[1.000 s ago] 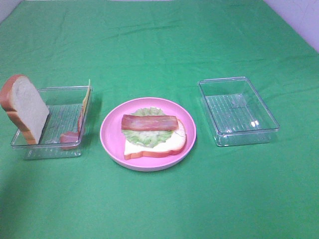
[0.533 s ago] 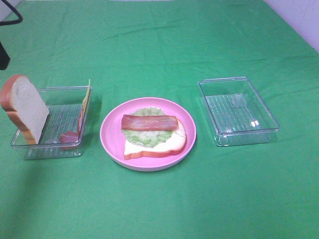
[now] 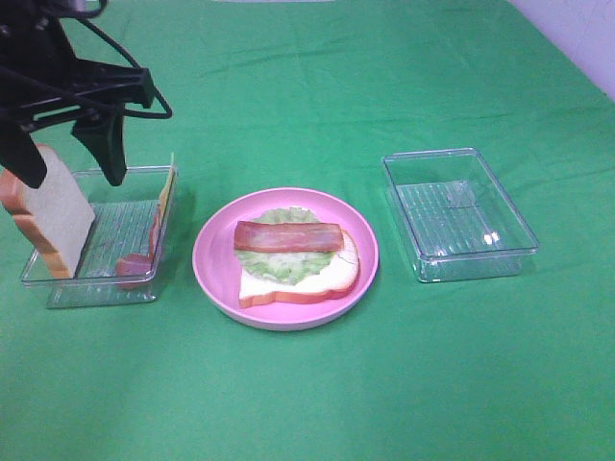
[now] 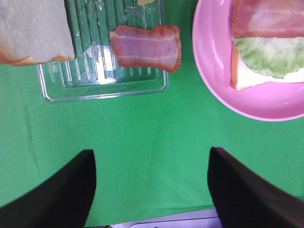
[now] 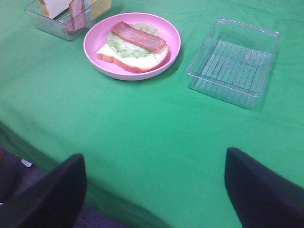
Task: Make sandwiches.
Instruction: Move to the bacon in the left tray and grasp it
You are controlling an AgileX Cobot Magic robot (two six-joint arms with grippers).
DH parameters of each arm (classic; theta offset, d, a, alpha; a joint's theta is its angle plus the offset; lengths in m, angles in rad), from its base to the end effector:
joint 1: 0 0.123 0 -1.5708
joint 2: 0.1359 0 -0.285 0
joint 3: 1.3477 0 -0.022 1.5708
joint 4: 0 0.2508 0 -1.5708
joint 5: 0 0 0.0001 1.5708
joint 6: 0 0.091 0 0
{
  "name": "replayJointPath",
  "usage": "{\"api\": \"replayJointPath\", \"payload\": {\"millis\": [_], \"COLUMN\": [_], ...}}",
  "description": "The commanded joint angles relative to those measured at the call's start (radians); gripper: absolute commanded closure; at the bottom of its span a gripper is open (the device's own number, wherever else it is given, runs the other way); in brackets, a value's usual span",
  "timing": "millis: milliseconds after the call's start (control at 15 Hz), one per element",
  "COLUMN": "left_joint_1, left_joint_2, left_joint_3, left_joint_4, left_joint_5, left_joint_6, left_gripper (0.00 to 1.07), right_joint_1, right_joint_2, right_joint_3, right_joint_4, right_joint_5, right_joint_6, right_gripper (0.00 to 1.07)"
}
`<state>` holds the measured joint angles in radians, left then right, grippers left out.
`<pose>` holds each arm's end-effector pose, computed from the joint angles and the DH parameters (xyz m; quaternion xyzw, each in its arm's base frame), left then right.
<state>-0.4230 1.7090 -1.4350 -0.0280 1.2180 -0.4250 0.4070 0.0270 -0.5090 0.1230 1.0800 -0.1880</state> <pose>0.3114 -0.1428 0.2827 -0.0047 0.9965 -0.0464 0.0700 -0.0065 0.0079 0.2789 -0.2547 0.8226 0.1162 0.4948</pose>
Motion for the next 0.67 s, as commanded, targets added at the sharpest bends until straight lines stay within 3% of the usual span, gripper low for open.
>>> {"api": "replayJointPath", "payload": {"millis": [67, 400, 667], "left_joint_1": [-0.039, -0.043, -0.04], "left_joint_2": [0.098, 0.259, 0.302], "left_joint_3": [-0.041, -0.156, -0.16], "left_joint_4": [0.028, 0.036, 0.054], "left_joint_5": [0.039, 0.013, -0.021], "left_joint_6": [-0.041, -0.047, -0.059], "left_gripper": [0.42, 0.42, 0.43], "right_joint_1": [-0.001, -0.001, -0.001], "right_joint_2": [-0.009, -0.009, -0.009], "right_joint_3": [0.004, 0.004, 0.004], "right_joint_4": [0.002, 0.002, 0.002], "right_joint_5": [-0.011, -0.011, -0.011], "right_joint_6": [-0.007, -0.007, -0.007], "right_gripper": [0.31, 0.31, 0.31]}}
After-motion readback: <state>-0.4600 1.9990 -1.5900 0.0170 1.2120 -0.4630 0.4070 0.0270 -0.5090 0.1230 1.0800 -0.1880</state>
